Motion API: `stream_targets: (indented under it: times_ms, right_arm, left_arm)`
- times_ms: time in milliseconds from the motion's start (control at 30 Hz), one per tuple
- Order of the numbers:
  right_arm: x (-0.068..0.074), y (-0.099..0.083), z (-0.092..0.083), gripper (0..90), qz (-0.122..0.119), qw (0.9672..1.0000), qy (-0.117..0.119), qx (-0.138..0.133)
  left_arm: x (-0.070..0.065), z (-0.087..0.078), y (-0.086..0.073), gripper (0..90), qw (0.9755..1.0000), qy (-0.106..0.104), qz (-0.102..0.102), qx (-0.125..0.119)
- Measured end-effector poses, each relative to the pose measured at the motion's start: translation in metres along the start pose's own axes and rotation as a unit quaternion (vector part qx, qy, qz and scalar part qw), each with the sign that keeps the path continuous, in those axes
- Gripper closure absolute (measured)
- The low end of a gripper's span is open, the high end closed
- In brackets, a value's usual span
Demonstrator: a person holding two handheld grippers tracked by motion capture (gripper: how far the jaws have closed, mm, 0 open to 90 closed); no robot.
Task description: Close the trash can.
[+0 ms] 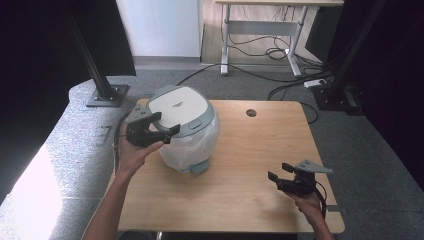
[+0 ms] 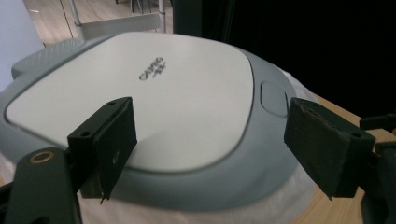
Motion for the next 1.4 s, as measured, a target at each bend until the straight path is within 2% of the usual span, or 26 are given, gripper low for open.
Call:
stream_targets:
  times_ms: [100,233,400,500,667,767,967,1200,1400]
  right_arm:
    - [0.0,-0.001,0.0,25.1,0.001,1.0,-0.001,0.002]
    - [0.0,-0.002,-0.001,25.1,0.001,1.0,-0.001,0.003]
    - [-0.001,-0.002,-0.001,25.1,0.001,1.0,-0.002,0.002]
    - [-0.002,-0.002,-0.002,25.1,0.001,1.0,-0.002,0.003]
    - [-0.003,-0.001,-0.003,25.1,0.002,1.0,-0.004,0.002]
    - [-0.003,-0.002,-0.002,25.1,0.001,1.0,-0.004,0.003]
    - [-0.003,-0.004,-0.001,25.0,0.0,1.0,-0.006,0.006]
    - [-0.005,-0.006,-0.001,25.0,0.001,0.9999,-0.009,0.007]
    - [-0.007,-0.009,0.001,25.0,0.001,0.9998,-0.013,0.012]
  left_arm:
    - [-0.004,-0.011,-0.006,16.8,0.9999,0.001,0.008,-0.011]
    - [-0.008,-0.023,-0.014,16.7,0.9998,-0.008,0.004,-0.018]
    - [-0.01,-0.033,-0.028,16.7,0.9997,-0.007,-0.002,-0.022]
    - [-0.012,-0.041,-0.043,16.5,0.9997,-0.013,-0.014,-0.018]
    - [-0.012,-0.048,-0.072,16.4,0.9997,-0.01,-0.02,-0.001]
    - [-0.01,-0.048,-0.088,16.0,0.9997,-0.006,-0.02,0.008]
    - [-0.006,-0.037,-0.121,15.5,0.9985,-0.01,-0.031,0.044]
    - [-0.004,-0.026,-0.143,16.1,0.9973,-0.009,-0.037,0.063]
    - [-0.005,-0.019,-0.155,16.1,0.9962,-0.009,-0.034,0.08]
Point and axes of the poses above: each handheld gripper's, and its own axes: z roughly forward along the jaws, y roughly out of its top, x roughly to its left, the point moved 1 cm from there along z, roughly forward along the jaws, and after that the axes turned 15 degrees about -x, right-handed, at the moved point
